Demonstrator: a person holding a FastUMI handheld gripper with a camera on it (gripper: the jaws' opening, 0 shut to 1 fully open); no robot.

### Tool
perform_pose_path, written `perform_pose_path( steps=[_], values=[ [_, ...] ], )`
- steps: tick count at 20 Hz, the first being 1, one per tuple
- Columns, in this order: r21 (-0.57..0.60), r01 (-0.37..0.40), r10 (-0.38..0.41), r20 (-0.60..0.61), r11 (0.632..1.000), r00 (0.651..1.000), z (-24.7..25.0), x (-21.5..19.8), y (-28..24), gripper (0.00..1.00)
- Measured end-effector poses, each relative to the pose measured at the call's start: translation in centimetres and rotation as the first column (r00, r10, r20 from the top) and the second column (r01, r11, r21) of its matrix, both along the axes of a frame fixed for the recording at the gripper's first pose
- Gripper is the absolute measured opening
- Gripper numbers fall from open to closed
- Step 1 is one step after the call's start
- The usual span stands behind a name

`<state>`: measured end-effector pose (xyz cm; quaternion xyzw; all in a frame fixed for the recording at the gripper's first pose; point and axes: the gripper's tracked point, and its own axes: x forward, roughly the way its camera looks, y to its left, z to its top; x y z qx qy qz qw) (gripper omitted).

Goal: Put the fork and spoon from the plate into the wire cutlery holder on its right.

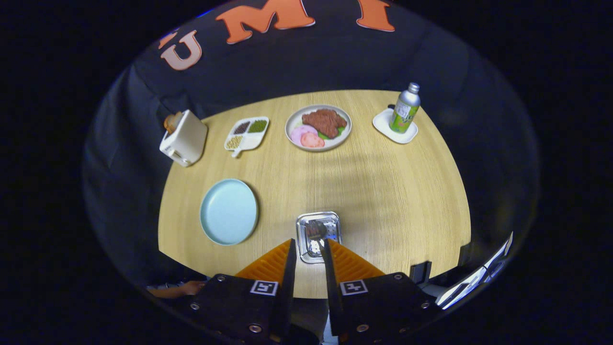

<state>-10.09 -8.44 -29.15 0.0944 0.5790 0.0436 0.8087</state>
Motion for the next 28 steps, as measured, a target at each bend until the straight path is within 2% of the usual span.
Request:
perform_pose_path(
  steps=[1,2,3,4,6,9,13,15,16,18,21,23,28],
  values=[
    [0.005,0.011,-0.011,0.074,1.0,0.997,1.9,1.4,-0.1,0.45],
    [-0.002,0.029,-0.028,0.168,1.0,0.985,3.8,3.1,-0.5,0.52],
    [-0.008,0.055,-0.05,0.289,0.998,0.956,6.2,5.2,-1.1,0.59],
    [-0.005,0.076,-0.067,0.403,0.997,0.913,9.1,7.1,-1.4,0.61],
    [0.014,0.106,-0.095,0.579,0.994,0.81,14.4,9.2,-2.0,0.64],
    [-0.002,0.135,-0.087,0.753,0.991,0.652,20.5,10.4,-3.6,0.81],
    [0.032,0.137,-0.084,0.917,0.99,0.389,29.6,10.0,-3.4,0.87],
    [0.001,0.156,-0.05,0.95,0.988,0.307,31.8,9.8,-3.3,0.89],
    [-0.018,0.172,-0.031,0.961,0.985,0.276,32.7,9.7,-3.7,0.91],
    [-0.048,0.196,0.001,0.972,0.979,0.236,33.7,9.9,-3.5,0.94],
    [-0.063,0.2,0.02,0.978,0.978,0.207,33.8,9.7,-3.2,0.96],
    [-0.072,0.202,0.029,0.978,0.977,0.209,33.5,9.8,-3.0,0.96],
    [-0.056,0.171,0.011,0.967,0.984,0.254,31.1,10.0,-1.6,0.97]
  ],
)
